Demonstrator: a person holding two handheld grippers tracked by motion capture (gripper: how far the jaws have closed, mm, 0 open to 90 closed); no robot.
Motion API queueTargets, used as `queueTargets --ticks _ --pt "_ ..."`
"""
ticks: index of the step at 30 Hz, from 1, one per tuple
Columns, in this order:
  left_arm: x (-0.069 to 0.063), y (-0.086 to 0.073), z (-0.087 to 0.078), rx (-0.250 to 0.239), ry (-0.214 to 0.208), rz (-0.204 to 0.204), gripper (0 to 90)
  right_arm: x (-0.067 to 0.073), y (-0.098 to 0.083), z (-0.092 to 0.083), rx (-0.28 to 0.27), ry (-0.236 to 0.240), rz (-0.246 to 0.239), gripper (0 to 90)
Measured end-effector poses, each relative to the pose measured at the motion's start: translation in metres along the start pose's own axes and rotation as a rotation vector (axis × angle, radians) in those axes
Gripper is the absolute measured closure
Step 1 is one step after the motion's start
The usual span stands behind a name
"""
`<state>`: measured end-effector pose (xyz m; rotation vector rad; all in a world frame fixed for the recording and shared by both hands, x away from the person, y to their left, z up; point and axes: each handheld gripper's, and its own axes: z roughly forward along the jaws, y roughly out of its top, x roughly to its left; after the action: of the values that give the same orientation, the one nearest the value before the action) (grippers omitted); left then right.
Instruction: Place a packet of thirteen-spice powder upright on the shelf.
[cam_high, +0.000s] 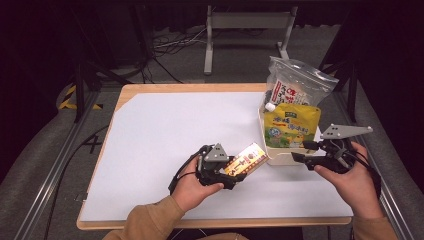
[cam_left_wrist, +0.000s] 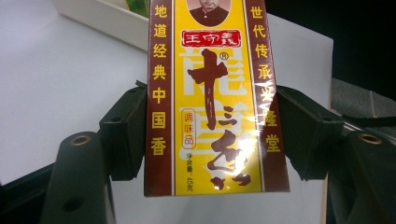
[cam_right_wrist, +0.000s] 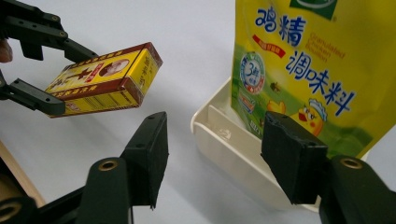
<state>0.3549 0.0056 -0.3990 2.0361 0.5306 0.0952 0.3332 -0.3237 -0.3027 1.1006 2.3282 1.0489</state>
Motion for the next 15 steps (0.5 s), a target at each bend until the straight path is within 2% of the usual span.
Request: queueTargets --ticks 3,7,15 --pt "0.001 0.000 -0.002 -0.009 0.017 0.013 32.2 0.003 0.010 -0.001 0.009 0.011 -0.007 42.8" --pt "0.003 -0.001 -0.004 -0.036 0.023 0.008 32.2 0.006 0.020 0.001 0.023 0.034 -0.016 44.1" --pt "0.004 -0.002 -0.008 -0.073 0.078 0.031 32.2 0.011 0.042 0.004 0.040 0.097 0.016 47.0"
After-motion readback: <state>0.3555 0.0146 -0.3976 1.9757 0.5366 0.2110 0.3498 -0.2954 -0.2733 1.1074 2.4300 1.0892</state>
